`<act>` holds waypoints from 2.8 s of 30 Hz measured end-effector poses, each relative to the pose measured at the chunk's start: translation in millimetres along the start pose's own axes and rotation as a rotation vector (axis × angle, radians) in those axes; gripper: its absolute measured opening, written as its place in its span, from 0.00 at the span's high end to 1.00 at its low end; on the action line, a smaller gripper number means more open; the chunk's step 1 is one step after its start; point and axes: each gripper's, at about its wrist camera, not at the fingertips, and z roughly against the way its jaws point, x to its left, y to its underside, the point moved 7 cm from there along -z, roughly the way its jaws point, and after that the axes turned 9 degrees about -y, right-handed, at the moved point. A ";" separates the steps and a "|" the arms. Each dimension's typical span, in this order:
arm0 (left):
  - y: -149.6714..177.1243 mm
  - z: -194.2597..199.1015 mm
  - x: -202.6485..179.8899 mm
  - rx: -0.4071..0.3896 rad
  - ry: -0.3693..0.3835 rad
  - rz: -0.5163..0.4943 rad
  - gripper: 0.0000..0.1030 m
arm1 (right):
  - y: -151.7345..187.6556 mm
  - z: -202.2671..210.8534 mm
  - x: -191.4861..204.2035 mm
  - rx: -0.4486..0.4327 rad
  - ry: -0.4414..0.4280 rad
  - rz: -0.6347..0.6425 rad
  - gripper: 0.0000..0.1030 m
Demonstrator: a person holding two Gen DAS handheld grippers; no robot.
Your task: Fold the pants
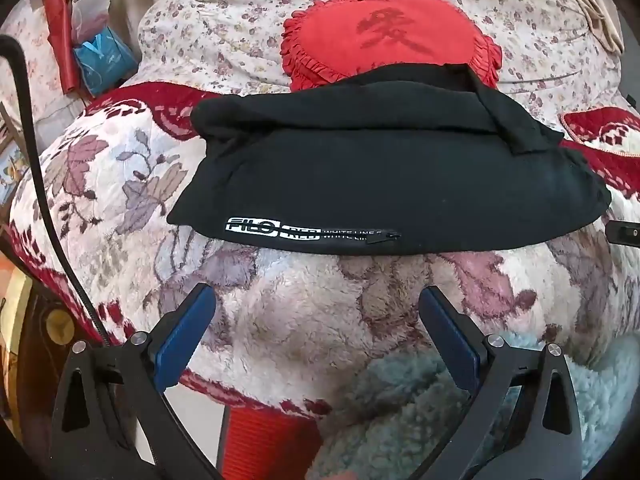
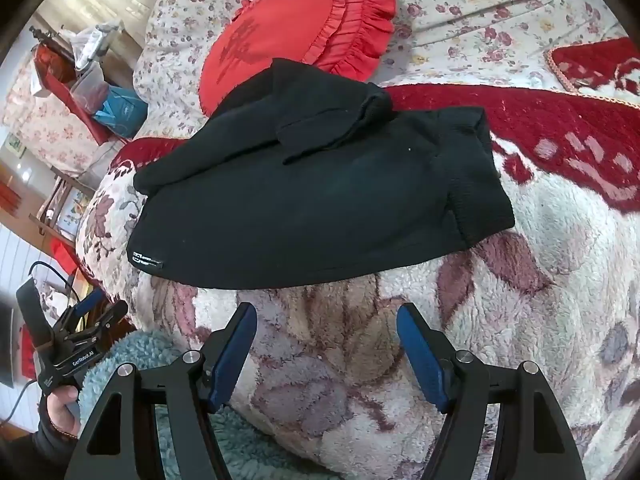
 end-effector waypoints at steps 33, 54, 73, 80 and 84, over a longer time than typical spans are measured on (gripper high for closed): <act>5.1 -5.3 1.2 0.019 0.002 0.002 0.01 | 0.6 -0.6 -1.5 0.004 0.006 -0.002 0.31; 7.0 -6.7 -0.6 0.027 0.000 -0.002 0.01 | -31.1 67.3 33.0 -0.378 0.241 0.347 0.34; 13.9 -25.9 14.8 0.173 0.198 0.145 0.01 | -28.5 53.5 -11.7 -0.242 0.279 0.140 0.34; -23.5 -45.3 94.4 0.170 0.366 0.414 0.01 | -26.2 59.3 -19.1 -0.257 0.240 0.070 0.34; -28.1 -66.8 138.5 0.243 0.536 0.654 0.01 | -25.9 59.4 -18.5 -0.257 0.224 0.064 0.34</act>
